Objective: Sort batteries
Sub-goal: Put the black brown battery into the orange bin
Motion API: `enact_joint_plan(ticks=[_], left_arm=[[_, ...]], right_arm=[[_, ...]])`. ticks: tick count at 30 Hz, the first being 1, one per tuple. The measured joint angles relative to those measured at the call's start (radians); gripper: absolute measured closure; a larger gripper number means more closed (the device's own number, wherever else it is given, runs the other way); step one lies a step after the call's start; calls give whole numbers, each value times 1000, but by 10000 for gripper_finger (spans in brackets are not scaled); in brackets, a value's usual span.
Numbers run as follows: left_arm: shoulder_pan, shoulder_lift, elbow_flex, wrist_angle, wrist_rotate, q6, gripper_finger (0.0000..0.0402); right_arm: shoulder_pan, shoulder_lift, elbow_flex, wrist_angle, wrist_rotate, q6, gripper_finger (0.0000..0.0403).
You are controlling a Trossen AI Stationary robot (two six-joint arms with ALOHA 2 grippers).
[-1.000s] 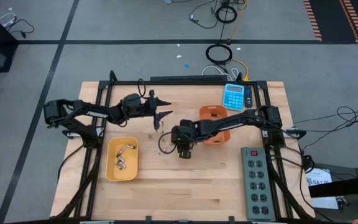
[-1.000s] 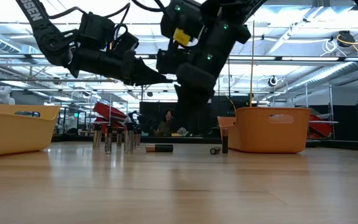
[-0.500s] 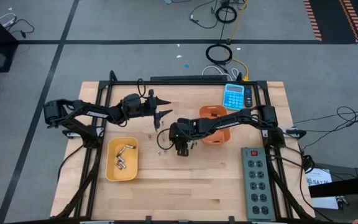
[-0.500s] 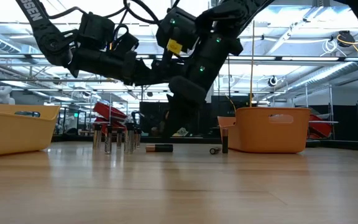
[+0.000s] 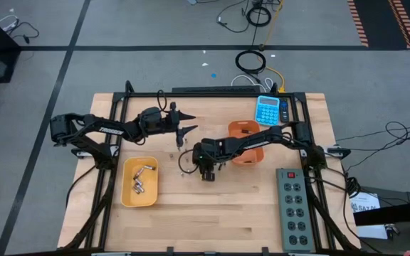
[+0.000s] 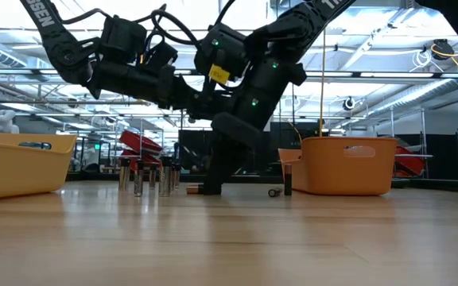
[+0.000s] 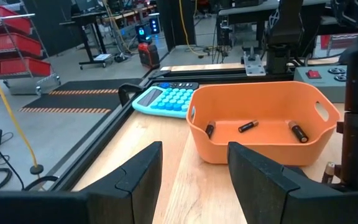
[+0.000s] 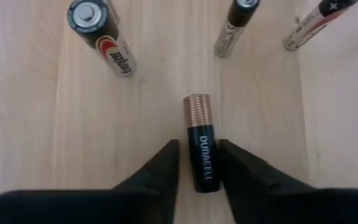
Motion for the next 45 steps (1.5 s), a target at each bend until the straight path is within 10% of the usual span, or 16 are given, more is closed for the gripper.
enact_joint_plan(ticks=[4,24,33,45], left_arm=[[0,0,0,0,0,0,210],[0,0,0,1,-23,11,210],[0,0,0,2,-23,10,210],[0,0,0,10,-22,9,210]], right_arm=[[0,0,1,-14,3,-20,379],[26,-418,-57,-650,468,263,382],[10,-576,-441,-363,384,442,300],[37,-571,-203,-293,302,265,242]])
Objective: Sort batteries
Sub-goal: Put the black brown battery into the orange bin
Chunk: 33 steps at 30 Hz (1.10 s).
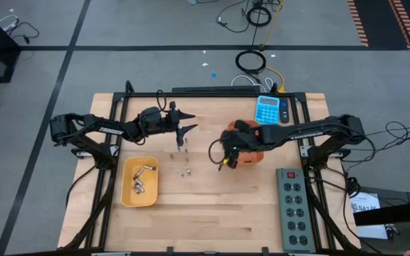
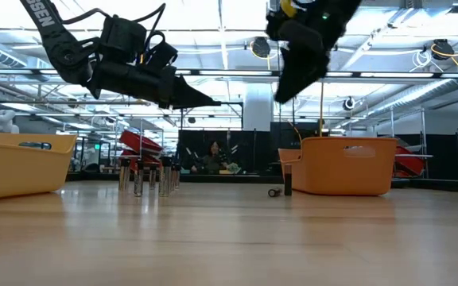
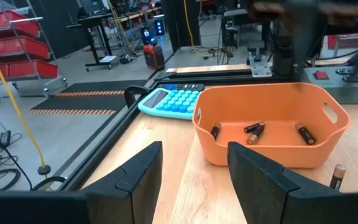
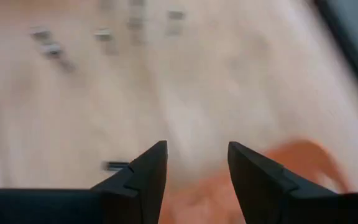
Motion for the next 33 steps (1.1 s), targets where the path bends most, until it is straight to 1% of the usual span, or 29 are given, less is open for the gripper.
enact_joint_plan(ticks=[4,8,11,15,19,25,33], left_arm=[[0,0,0,0,0,1,210],[0,0,0,0,0,1,210],[0,0,0,0,0,1,210],[0,0,0,-1,0,1,210],[0,0,0,-7,0,1,210],[0,0,0,-13,0,3,210],[0,0,0,-11,0,3,210]], right_arm=[[5,80,-1,67,-149,-54,241],[8,165,66,57,-185,-121,235],[10,251,155,-55,-234,-179,228],[15,354,258,-194,-233,-231,215],[18,404,286,-245,-231,-280,203],[18,426,286,-292,-230,-295,200],[18,426,286,-310,-229,-294,218]])
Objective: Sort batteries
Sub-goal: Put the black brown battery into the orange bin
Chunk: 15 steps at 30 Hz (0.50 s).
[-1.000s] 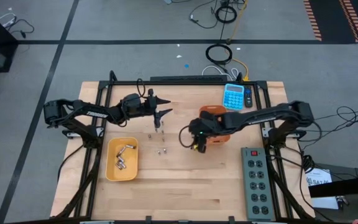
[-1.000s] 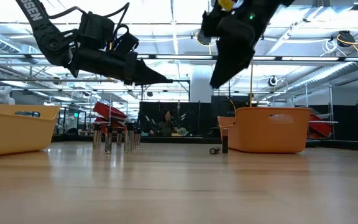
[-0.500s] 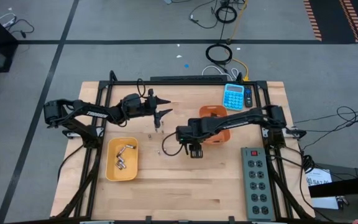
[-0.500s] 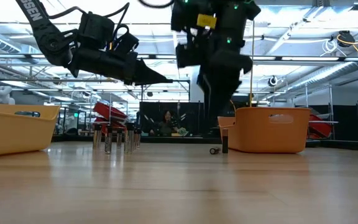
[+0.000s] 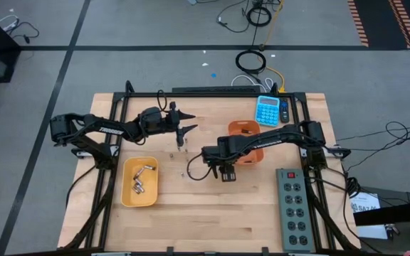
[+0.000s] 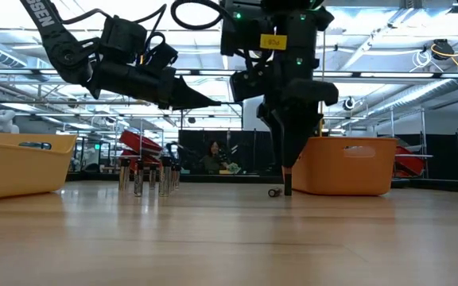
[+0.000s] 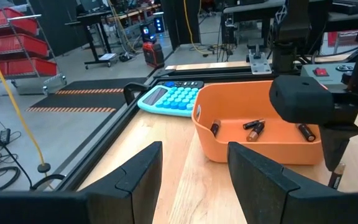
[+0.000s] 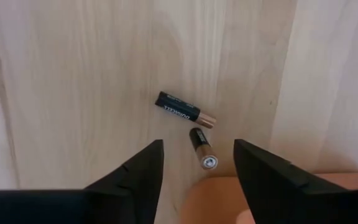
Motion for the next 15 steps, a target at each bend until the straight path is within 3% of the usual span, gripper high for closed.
enact_joint_plan(ticks=[15], left_arm=[[0,0,0,2,0,-1,210]], right_arm=[[-4,-1,-11,-83,1,12,227]])
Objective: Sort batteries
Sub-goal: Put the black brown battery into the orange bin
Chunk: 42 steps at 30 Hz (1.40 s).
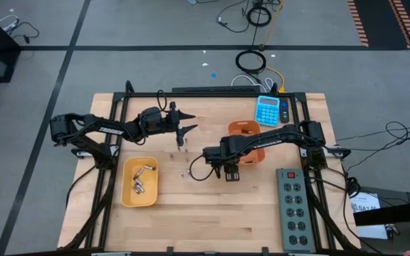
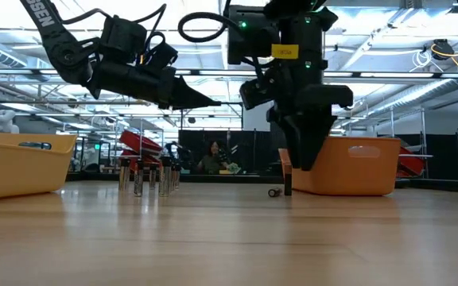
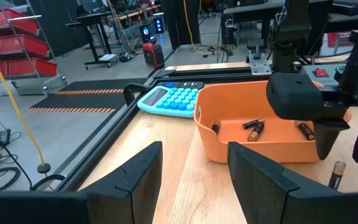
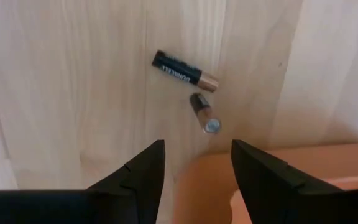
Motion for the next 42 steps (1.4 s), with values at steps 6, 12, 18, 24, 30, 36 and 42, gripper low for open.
enact_joint_plan(ticks=[6,12,18,24,30,36,42], left_arm=[[0,0,0,0,0,-2,210],[0,0,0,0,0,-1,210],[0,0,0,0,0,-1,210],[0,0,0,0,0,0,210],[0,0,0,0,0,0,210],[0,0,0,0,1,0,210],[0,0,0,0,0,0,210]], right_arm=[[0,0,5,42,3,-27,227],[-8,0,5,85,0,-27,227],[-19,38,5,87,-5,-34,227],[-20,60,5,87,-28,-40,227],[-20,69,5,81,-28,-49,255],[-21,70,5,83,-28,-60,321],[-25,69,6,79,-27,-63,388]])
